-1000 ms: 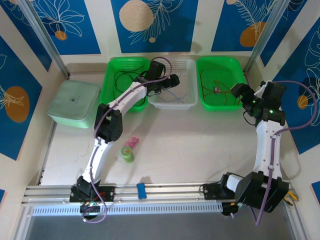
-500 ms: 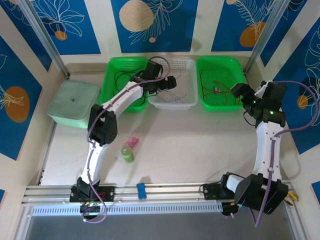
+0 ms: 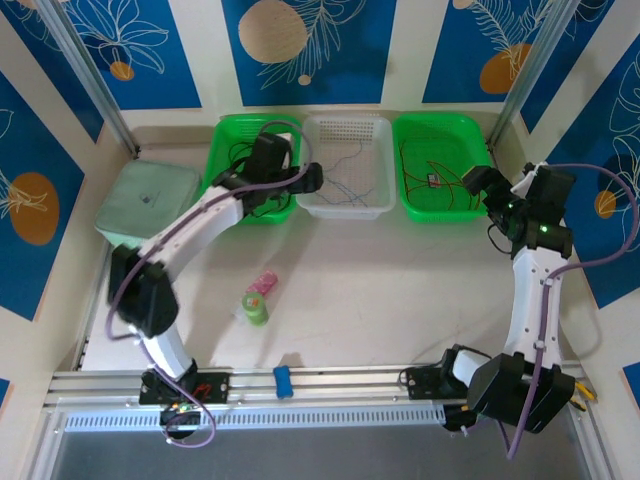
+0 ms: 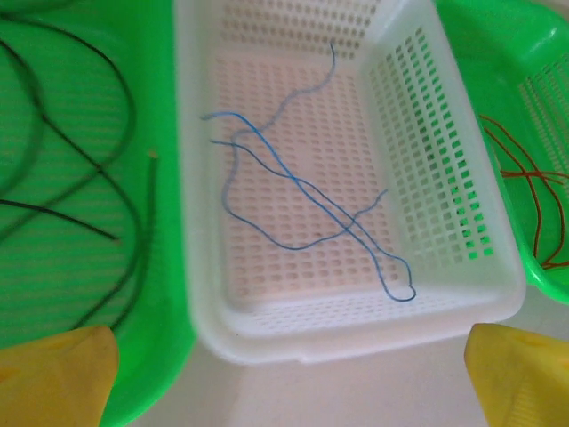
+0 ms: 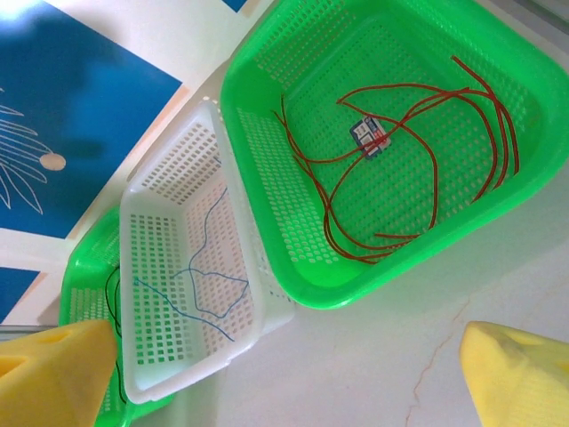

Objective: Untangle the cables

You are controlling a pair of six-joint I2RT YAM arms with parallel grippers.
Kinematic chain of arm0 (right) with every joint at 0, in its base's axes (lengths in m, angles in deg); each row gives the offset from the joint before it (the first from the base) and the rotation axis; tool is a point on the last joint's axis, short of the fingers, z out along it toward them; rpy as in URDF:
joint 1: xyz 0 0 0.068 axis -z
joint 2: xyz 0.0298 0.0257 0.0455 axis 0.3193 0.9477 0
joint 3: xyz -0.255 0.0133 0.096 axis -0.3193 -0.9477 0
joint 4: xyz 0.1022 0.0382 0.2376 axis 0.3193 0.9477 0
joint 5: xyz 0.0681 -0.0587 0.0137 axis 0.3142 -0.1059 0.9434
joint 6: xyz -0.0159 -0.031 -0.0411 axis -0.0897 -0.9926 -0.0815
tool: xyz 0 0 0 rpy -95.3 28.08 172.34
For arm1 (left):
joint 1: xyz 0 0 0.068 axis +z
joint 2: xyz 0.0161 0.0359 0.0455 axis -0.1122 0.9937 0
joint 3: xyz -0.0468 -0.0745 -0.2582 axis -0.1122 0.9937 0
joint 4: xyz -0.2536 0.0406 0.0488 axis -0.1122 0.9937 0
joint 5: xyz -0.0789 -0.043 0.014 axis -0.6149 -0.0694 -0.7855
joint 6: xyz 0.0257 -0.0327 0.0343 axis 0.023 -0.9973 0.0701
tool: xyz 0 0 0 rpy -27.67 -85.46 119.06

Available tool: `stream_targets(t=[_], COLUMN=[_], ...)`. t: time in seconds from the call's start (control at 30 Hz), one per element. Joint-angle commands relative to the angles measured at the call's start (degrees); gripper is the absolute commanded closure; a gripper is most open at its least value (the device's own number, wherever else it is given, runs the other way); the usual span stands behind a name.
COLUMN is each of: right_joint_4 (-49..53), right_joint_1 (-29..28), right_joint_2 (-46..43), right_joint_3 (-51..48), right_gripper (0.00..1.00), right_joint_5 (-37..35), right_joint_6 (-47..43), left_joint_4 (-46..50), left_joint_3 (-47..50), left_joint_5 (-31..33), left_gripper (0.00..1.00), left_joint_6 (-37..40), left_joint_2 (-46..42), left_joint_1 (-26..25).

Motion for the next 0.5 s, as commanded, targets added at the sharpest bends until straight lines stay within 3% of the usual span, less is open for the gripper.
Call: stream_targets(t=[0.0, 0.17, 0.33, 0.47], right_joint_4=[-2.1, -10.4, -24.8, -34.4], right_joint_1=[-0.1, -5.1, -19.6, -25.4], right_joint_2=[-3.0, -6.8, -9.3, -7.4], right_joint_3=[-2.9, -10.1, -21.2, -29.0], right_gripper=[0.01, 0.01, 0.01, 0.01], right_joint_5=[-0.6, -5.7, -17.4, -21.0], right_joint_6=[-0.5, -4.1, -16.1, -18.4], left_joint_4=[-6.9, -17.0, -26.9, -30.4], left_joint_3=[10.7, 31.5, 50.3, 57.8], left_joint_5=[10.5, 20.3, 28.2, 35.3], left_gripper=[0.01, 0.01, 0.01, 0.01], left_joint_6=[8.0, 16.2, 20.5, 24.4], left_joint_2=[-11.5, -28.5, -42.7, -49.1], left_joint_1=[0.2, 2.7, 6.4, 7.4])
